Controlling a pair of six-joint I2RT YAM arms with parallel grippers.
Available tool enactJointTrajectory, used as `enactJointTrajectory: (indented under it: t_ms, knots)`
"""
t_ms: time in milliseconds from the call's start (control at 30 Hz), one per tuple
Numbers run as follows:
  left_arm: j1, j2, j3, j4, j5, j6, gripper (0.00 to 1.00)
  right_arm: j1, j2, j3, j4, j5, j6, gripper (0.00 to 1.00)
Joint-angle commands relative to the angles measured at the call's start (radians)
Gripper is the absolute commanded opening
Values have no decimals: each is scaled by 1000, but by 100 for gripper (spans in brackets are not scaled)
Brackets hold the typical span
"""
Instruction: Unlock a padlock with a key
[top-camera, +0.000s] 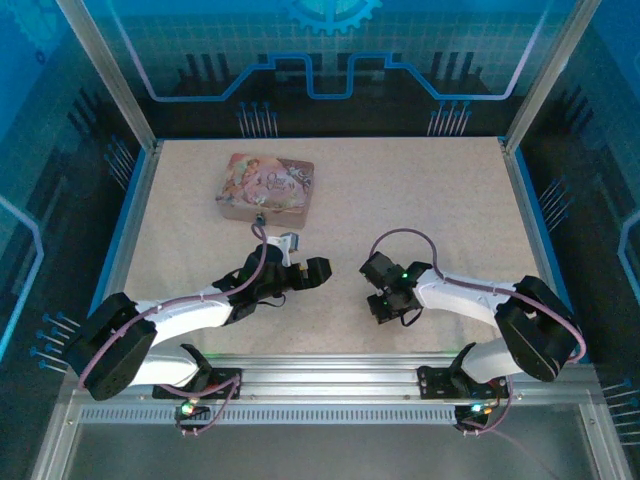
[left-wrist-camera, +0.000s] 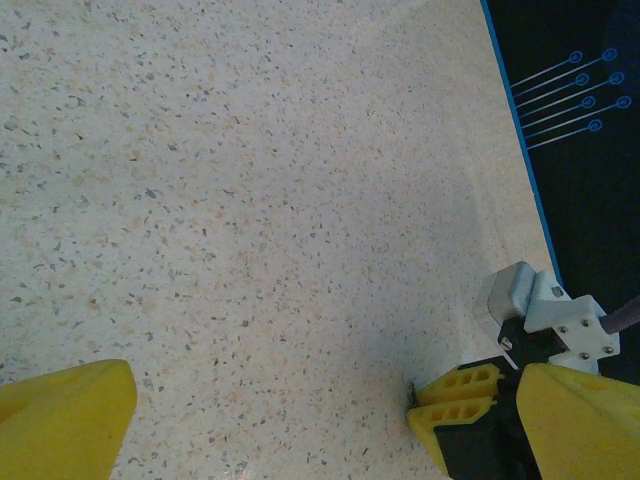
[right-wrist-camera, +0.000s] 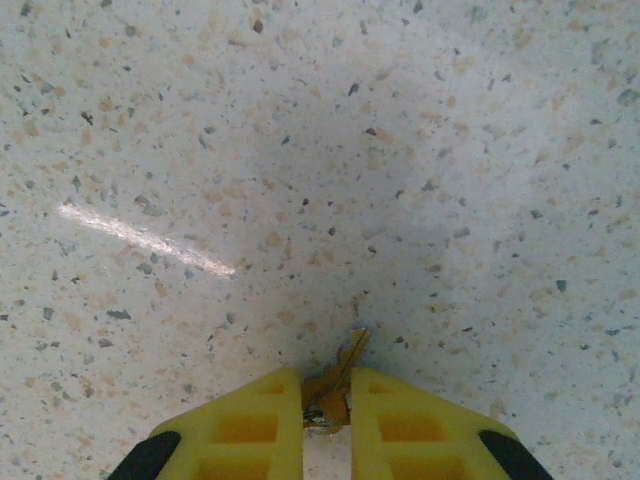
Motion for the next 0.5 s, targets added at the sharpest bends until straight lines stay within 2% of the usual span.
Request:
enactJointTrajectory:
  t_ms: [0, 467]
  knots:
    - [-6, -27, -10, -2, -23, 18, 99, 15, -17, -9, -41, 3, 15, 11]
    - [16, -89, -12, -61, -32, -28, 99, 15, -84, 22, -41, 40, -8, 4]
